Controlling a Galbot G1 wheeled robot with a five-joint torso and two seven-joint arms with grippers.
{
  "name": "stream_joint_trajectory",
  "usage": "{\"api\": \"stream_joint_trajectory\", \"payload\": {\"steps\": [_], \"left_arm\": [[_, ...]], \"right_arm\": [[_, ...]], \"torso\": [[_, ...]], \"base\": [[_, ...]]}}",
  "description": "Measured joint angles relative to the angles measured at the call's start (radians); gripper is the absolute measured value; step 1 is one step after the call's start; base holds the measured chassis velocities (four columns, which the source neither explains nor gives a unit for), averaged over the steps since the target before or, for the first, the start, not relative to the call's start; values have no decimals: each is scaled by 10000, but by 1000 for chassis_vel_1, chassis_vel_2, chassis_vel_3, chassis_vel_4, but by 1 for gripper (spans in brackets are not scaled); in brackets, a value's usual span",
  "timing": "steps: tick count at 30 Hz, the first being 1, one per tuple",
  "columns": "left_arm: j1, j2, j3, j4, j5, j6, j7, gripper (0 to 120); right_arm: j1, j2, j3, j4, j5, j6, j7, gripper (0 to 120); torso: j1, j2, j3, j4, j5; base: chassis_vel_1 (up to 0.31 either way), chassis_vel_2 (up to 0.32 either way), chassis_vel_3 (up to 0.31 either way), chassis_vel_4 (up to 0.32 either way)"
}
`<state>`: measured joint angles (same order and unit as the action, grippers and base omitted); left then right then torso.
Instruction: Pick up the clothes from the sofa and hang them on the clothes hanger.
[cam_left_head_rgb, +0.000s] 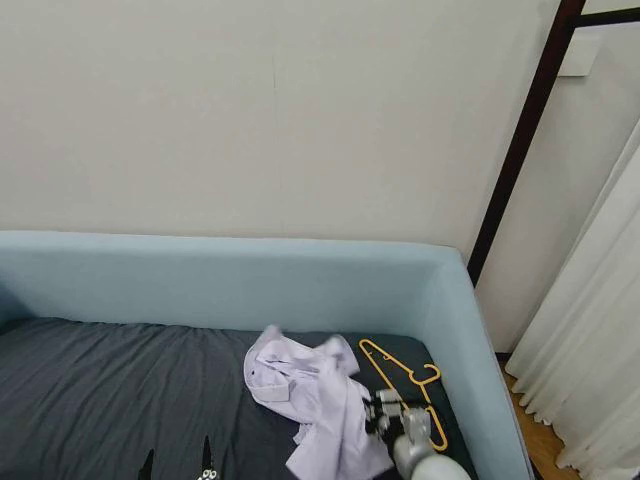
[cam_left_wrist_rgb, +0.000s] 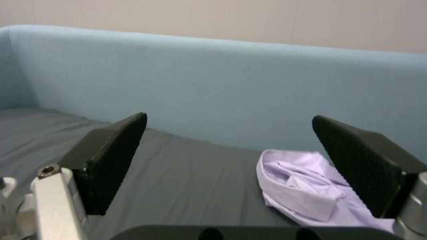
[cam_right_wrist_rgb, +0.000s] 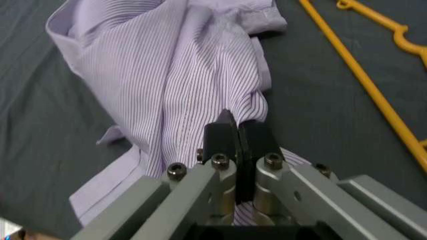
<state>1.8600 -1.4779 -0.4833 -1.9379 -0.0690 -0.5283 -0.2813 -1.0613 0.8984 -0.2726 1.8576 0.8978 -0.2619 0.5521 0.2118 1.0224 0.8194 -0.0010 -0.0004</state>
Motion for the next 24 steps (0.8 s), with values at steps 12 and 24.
{"api": "stream_joint_trajectory", "payload": {"steps": [12,24], "left_arm": [[-10,190,175,199,-75,180,-115,98],[-239,844,602,-619,-2722,2331,-772,96]], "right_arm": [[-1069,-334,482,908,-327,-1078,140,0],[-1413,-626,702,827,-2710,-638,-777,38]], "torso": [[0,0,1,-4,-4],[1,0,2,-3,-4]], "base": [[0,0,0,0],[0,0,0,0]]}}
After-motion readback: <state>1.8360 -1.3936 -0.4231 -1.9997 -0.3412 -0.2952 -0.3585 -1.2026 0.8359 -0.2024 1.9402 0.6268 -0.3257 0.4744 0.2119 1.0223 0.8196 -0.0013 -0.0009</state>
